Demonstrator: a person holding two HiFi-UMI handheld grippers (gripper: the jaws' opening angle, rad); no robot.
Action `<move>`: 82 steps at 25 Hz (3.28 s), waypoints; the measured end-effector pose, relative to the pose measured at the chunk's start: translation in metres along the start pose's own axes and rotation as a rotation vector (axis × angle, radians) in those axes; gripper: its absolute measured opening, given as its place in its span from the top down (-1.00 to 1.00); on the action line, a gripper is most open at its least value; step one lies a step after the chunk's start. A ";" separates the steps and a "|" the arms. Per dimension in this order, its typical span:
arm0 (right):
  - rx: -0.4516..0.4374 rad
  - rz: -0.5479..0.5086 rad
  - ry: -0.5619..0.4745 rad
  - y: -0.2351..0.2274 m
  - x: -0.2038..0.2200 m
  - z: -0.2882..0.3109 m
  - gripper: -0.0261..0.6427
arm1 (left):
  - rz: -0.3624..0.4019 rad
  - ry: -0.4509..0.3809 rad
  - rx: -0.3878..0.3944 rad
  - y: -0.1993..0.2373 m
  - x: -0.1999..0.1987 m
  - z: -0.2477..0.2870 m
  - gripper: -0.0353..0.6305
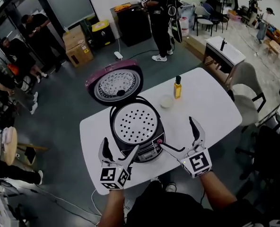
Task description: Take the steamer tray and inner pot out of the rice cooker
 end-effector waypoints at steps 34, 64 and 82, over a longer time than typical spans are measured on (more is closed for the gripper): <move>-0.211 -0.054 0.467 -0.011 0.117 0.203 -0.85 | -0.016 0.358 -0.003 0.132 0.072 0.083 -0.75; -0.379 -0.356 0.483 -0.010 0.129 0.217 0.70 | 0.484 0.570 -0.243 0.107 0.085 0.108 0.67; -0.249 -0.368 0.273 -0.096 0.029 0.180 0.72 | 0.626 0.363 -0.276 0.018 -0.036 0.141 0.70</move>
Point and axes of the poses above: the fingertips, and each gripper's own axes: z forward along the fingers, y to its left, x out of its underside, the point moved 7 cm from there along -z, backward along the fingers, and after that the axes turned 8 degrees about -y, right-handed, at the moved point
